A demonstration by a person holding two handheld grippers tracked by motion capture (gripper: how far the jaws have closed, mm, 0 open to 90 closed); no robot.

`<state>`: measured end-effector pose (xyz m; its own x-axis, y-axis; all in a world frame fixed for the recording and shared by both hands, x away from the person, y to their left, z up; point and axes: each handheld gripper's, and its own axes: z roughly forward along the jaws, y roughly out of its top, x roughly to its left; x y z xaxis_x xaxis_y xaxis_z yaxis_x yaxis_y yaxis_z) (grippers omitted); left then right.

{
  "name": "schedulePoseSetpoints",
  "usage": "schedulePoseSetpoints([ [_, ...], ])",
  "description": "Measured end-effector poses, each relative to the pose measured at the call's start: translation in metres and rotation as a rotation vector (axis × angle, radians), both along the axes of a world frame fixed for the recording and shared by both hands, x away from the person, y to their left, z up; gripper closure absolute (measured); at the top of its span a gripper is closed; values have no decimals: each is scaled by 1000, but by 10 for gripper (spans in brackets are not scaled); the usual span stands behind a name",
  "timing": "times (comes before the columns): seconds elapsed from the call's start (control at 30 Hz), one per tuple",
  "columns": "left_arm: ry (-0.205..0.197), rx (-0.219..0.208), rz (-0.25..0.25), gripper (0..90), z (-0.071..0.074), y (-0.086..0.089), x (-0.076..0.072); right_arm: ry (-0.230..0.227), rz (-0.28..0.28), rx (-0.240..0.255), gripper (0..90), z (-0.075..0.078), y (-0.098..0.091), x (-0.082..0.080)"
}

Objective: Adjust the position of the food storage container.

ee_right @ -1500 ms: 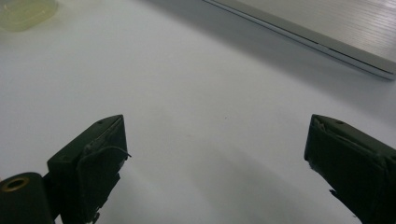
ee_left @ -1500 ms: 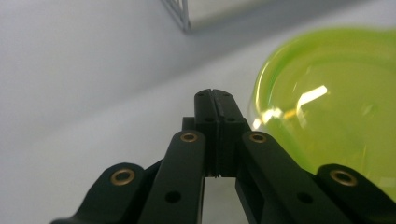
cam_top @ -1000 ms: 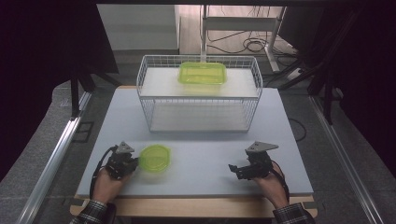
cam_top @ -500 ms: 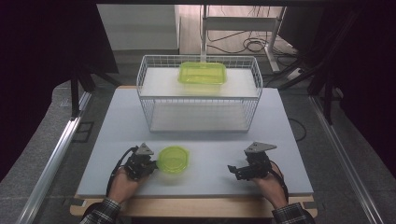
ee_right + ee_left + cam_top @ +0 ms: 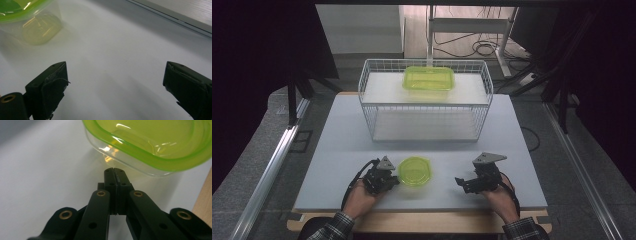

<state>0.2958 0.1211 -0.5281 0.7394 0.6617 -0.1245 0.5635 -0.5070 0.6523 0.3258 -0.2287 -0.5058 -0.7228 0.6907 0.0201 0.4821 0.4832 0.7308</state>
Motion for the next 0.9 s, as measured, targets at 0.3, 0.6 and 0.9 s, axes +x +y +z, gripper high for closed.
schedulePoseSetpoints([
  [0.3,-11,-8,-26,900,1,-12,-1,5,5,-8,61,-1,2,-1],
  [0.6,-51,-17,32,605,4,4,-5,6,2,0,61,0,2,-1],
  [0.9,-100,2,110,217,6,31,-22,5,0,6,60,1,1,-1],
])
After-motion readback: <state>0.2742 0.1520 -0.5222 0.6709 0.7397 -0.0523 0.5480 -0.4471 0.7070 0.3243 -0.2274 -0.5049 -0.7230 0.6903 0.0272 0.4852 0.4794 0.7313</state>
